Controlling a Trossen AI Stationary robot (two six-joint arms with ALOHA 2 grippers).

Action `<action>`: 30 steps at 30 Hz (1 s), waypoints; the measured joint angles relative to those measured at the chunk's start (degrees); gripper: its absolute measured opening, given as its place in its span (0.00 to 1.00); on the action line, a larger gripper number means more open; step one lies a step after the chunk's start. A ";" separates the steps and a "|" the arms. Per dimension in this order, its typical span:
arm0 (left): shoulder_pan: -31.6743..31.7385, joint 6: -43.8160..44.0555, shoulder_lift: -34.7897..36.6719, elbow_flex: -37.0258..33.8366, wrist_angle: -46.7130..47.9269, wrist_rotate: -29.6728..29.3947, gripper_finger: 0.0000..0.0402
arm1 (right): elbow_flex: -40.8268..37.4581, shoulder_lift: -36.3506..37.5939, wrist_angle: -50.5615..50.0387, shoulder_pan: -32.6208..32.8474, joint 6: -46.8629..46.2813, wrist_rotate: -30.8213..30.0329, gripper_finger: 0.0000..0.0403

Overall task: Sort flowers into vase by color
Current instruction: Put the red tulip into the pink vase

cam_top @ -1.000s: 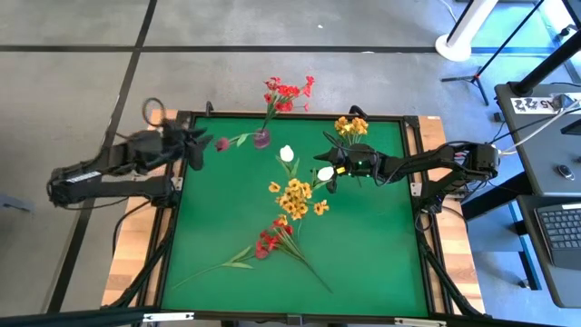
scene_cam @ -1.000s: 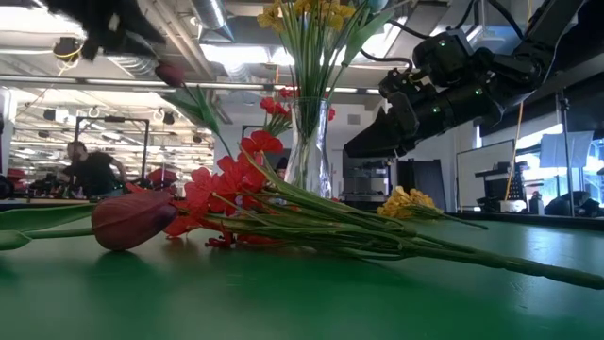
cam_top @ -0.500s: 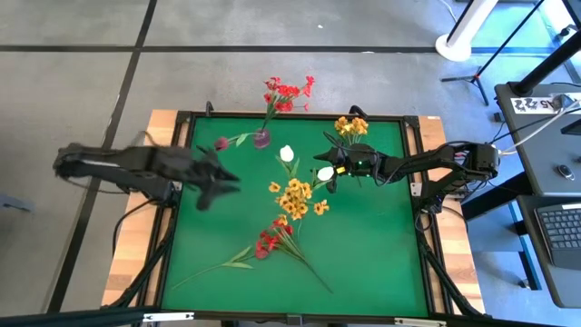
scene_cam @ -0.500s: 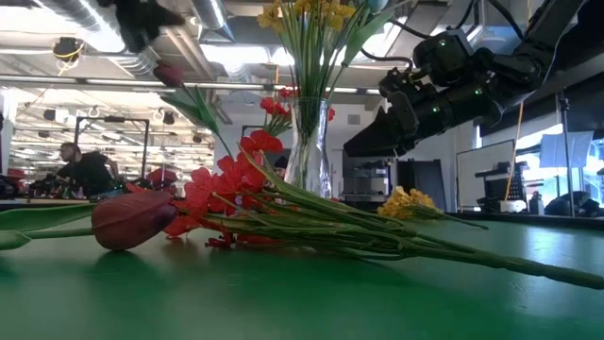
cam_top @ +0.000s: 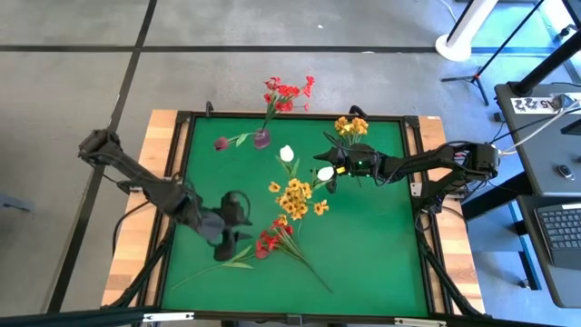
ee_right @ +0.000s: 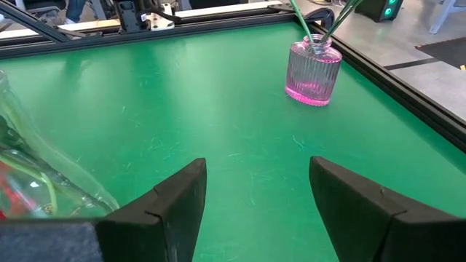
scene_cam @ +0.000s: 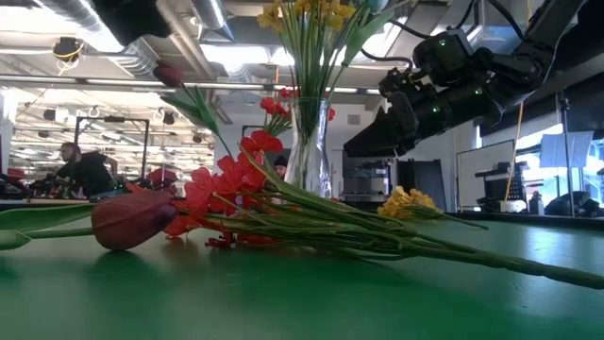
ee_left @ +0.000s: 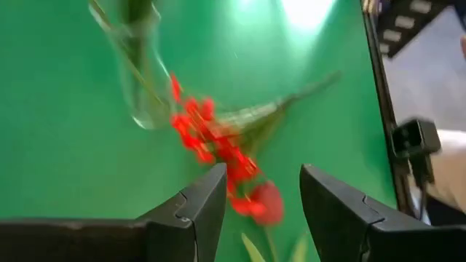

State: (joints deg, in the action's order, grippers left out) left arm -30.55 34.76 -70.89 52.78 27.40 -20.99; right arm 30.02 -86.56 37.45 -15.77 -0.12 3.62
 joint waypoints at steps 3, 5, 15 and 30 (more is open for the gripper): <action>-2.66 5.87 -3.35 1.20 2.24 0.57 0.42 | 0.00 0.00 0.00 0.00 -0.04 0.02 0.60; -4.59 9.78 -5.61 1.52 2.30 1.23 0.42 | 0.00 -0.01 -0.01 0.00 -0.04 0.02 0.60; -12.45 28.67 -16.69 1.53 8.23 9.16 0.42 | 0.00 0.00 0.02 0.01 -1.09 0.49 0.60; -13.46 32.40 -26.67 1.53 9.19 15.06 0.42 | 0.00 0.00 0.15 0.07 -0.88 0.48 0.60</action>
State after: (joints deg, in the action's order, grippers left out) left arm -44.01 67.16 -97.56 54.30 36.58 -5.92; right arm 30.02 -86.56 37.60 -15.70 -1.00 4.10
